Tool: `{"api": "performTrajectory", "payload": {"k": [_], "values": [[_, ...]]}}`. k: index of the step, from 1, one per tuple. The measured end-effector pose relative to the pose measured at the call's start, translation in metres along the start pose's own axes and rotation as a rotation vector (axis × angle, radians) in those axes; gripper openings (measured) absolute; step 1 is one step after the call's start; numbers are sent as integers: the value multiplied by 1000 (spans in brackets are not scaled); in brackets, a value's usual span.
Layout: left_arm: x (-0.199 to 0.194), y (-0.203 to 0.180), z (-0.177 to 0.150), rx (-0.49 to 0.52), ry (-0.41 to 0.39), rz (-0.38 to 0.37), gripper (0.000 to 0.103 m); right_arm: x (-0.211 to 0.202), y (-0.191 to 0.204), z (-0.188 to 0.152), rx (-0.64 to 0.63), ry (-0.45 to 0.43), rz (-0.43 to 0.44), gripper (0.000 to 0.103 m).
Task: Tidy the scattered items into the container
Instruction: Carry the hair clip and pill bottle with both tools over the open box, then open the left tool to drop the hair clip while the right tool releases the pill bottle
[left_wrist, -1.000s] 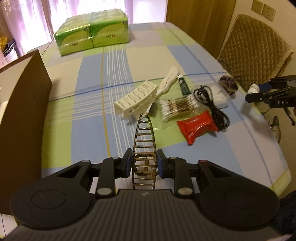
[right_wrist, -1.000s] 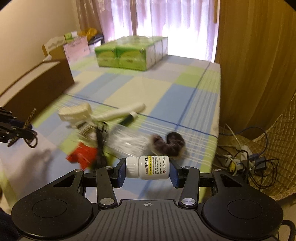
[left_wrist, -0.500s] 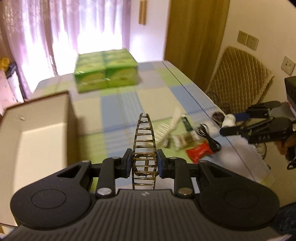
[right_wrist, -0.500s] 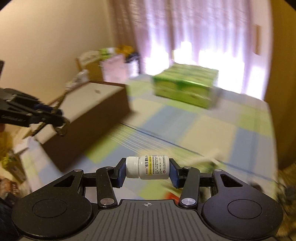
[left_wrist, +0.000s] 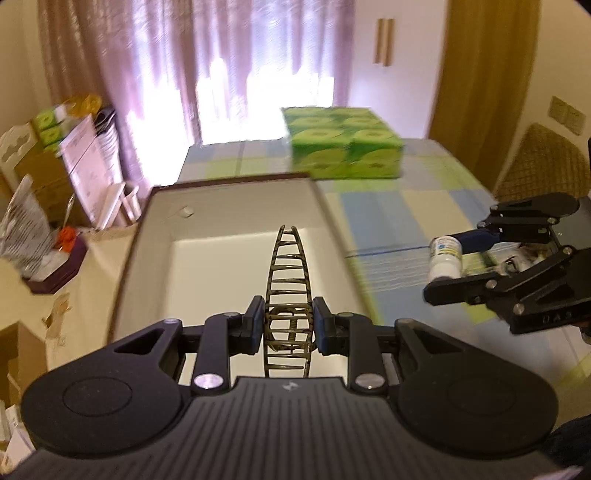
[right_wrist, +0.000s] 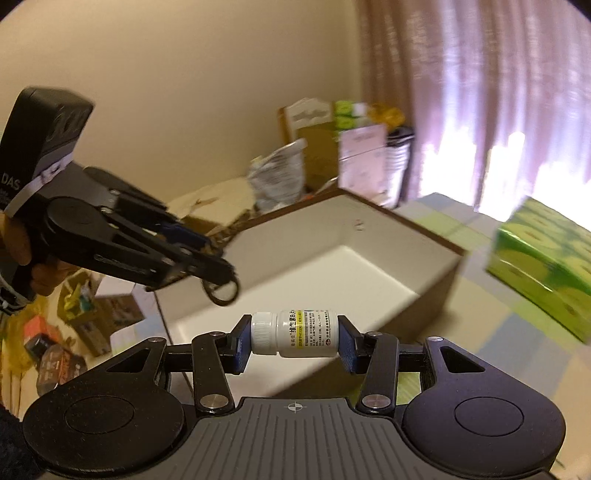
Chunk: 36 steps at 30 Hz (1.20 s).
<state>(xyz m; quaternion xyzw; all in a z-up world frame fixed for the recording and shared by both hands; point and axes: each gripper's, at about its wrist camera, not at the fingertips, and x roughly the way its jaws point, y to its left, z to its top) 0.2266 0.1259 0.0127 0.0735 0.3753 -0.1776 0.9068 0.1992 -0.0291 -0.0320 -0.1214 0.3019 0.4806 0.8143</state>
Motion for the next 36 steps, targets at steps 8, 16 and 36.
{"api": "performTrajectory", "payload": {"k": [8, 16, 36], "values": [[27, 47, -10, -35, 86, -4, 22, 66, 0, 15, -97, 141, 55, 49], [61, 76, -19, -48, 201, -26, 22, 126, 0, 20, -180, 361, 167, 49], [124, 80, -38, 35, 462, -85, 22, 195, -5, -1, -202, 673, 154, 55]]}}
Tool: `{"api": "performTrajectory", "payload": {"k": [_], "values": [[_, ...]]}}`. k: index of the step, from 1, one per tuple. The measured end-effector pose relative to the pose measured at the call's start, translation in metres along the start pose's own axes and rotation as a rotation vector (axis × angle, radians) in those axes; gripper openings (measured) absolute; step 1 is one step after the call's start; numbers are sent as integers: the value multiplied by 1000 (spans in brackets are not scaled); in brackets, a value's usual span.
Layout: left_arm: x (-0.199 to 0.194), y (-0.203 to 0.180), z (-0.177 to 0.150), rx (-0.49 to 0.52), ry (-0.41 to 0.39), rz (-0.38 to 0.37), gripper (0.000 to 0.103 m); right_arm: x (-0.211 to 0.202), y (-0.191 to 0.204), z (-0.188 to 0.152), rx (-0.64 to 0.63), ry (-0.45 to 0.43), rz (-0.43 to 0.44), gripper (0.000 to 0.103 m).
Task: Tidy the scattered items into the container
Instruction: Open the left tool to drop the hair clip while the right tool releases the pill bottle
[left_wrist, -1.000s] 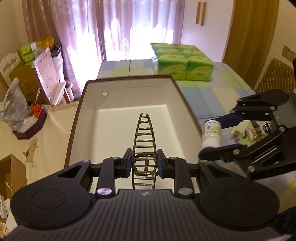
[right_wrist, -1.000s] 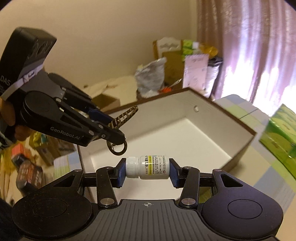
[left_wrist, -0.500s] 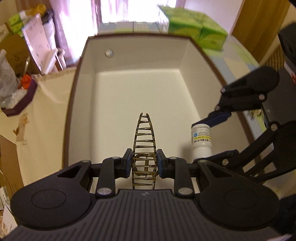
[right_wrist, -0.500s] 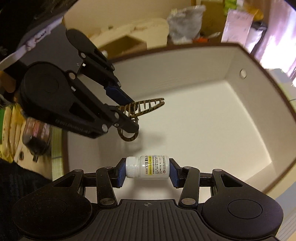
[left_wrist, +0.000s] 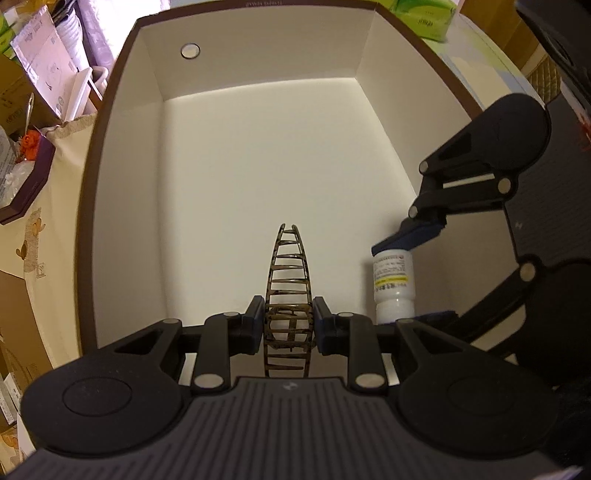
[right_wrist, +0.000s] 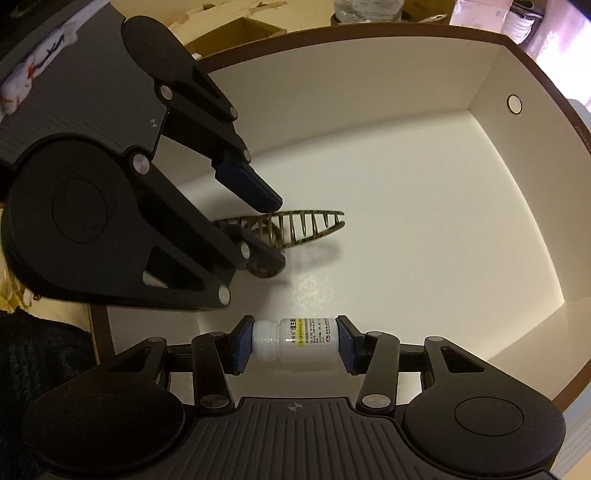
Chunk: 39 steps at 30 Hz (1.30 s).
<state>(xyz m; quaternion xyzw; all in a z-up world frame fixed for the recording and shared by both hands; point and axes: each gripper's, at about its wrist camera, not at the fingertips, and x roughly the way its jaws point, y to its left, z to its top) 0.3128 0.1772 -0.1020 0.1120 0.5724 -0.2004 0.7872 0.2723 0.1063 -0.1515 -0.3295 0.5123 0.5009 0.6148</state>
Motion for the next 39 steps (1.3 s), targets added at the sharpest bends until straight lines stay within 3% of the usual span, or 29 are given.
{"api": "performTrajectory", "payload": {"k": [1, 3, 7, 19, 31, 34, 39], "values": [[0, -1, 2, 1, 2, -3, 28, 0, -1, -1, 1, 0, -2, 79], [0, -1, 2, 5, 0, -8, 29, 0, -2, 2, -13, -25, -64, 89], [-4, -5, 4, 20, -10, 10, 52, -7, -10, 0, 9, -49, -43, 90], [-22, -6, 10, 30, -44, 27, 80, -26, -1, -8, 26, -120, -103, 91], [-56, -18, 9, 29, -107, 65, 87, -75, 17, -18, 23, -233, -151, 92], [-69, -21, 6, 21, -128, 76, 87, -88, 28, -25, 17, -262, -169, 103], [-85, -27, -3, 9, -162, 97, 89, -103, 45, -38, 1, -302, -184, 103]]}}
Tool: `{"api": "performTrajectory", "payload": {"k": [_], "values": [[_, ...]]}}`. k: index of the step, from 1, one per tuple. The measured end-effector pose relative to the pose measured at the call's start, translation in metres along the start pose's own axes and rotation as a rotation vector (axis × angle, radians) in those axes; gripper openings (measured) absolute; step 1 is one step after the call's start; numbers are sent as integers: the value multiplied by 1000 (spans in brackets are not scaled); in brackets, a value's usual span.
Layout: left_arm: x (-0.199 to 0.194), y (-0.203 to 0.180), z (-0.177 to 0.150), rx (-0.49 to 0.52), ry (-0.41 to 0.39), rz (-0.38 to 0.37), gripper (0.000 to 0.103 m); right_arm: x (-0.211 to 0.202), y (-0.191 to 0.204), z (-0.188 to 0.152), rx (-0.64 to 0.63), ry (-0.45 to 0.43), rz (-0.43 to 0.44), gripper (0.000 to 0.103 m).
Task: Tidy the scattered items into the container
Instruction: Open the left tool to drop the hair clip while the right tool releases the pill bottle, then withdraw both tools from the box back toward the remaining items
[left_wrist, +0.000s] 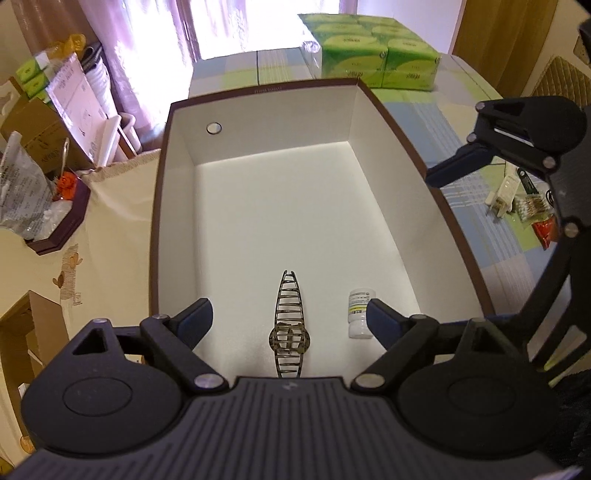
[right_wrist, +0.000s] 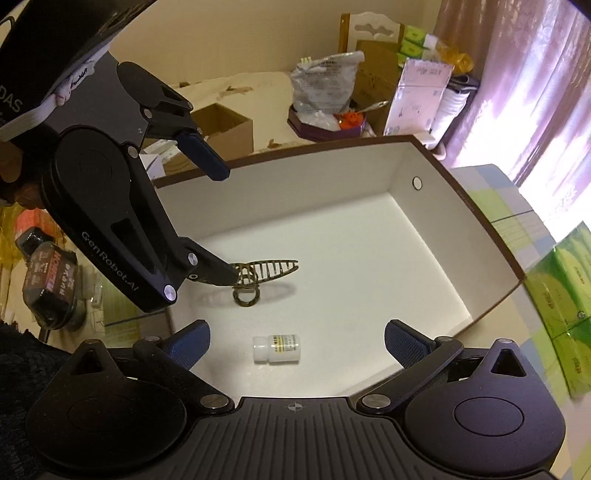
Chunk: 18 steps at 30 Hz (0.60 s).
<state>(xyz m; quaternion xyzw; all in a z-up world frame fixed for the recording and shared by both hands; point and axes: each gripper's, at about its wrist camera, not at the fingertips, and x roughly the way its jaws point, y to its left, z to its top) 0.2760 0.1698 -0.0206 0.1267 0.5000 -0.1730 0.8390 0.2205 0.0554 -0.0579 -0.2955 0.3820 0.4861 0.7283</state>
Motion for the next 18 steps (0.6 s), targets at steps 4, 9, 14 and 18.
{"api": "performTrajectory", "payload": {"k": [4, 9, 14, 18], "values": [[-13, -6, -6, -3, -17, 8, 90, -11, 9, -8, 5, -15, -13, 103], [-26, -13, -16, -6, -31, 16, 92, -24, 19, -20, 10, -26, -22, 103], [-35, -21, -26, -20, -39, 19, 92, -32, 23, -33, 25, -33, -25, 103], [-42, -26, -36, -31, -37, 20, 93, -38, 26, -42, 34, -34, -22, 103]]}}
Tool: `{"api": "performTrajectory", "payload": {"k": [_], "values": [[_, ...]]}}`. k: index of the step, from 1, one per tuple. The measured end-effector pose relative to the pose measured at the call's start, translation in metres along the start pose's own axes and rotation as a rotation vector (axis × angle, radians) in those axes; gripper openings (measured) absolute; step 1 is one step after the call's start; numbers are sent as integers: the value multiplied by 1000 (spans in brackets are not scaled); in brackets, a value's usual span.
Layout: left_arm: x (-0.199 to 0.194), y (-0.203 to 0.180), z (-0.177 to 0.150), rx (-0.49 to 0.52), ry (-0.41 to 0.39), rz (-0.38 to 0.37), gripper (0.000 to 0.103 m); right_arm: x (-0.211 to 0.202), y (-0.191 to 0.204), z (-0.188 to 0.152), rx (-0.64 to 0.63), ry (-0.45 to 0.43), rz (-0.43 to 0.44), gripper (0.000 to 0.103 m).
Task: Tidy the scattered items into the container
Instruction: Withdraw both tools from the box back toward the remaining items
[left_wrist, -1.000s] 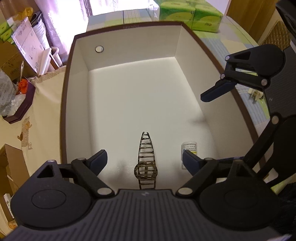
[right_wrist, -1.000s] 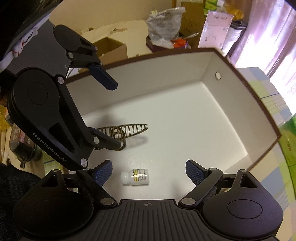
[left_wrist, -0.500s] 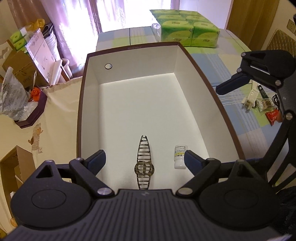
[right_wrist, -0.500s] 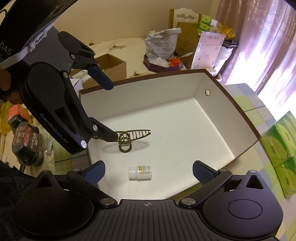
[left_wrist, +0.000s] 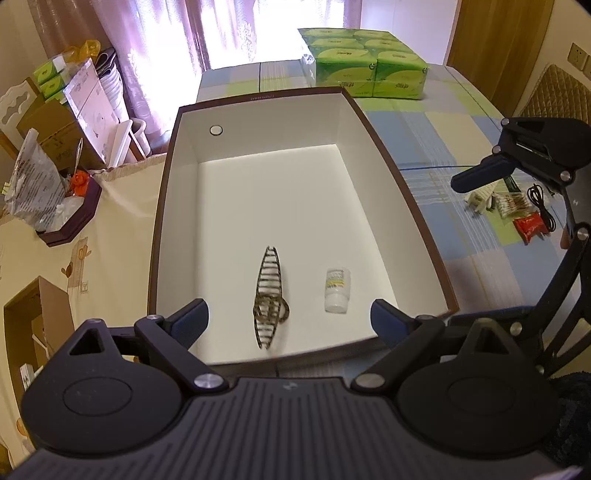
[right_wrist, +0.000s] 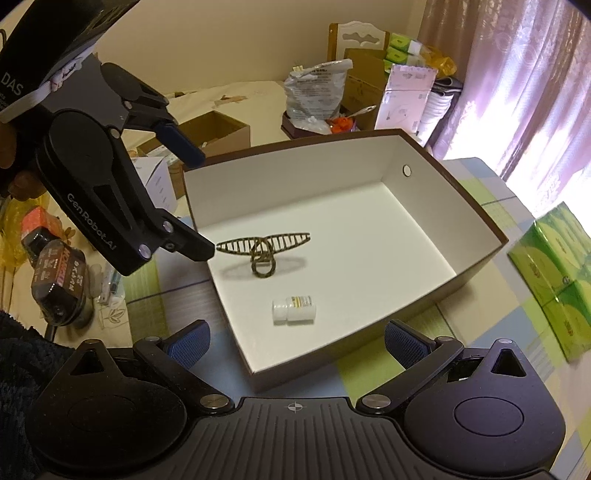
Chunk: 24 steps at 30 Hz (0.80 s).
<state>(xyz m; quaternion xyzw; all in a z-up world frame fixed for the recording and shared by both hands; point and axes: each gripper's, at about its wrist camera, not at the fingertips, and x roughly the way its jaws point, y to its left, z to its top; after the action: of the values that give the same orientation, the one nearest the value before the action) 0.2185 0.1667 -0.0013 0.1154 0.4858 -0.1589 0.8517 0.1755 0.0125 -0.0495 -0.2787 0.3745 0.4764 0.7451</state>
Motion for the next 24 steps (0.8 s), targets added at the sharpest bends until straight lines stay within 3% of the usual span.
{"api": "performTrajectory", "payload": {"k": [24], "values": [[-7, -45, -26, -72, 38, 32, 94, -38, -5, -55, 87, -19, 30, 103]]}}
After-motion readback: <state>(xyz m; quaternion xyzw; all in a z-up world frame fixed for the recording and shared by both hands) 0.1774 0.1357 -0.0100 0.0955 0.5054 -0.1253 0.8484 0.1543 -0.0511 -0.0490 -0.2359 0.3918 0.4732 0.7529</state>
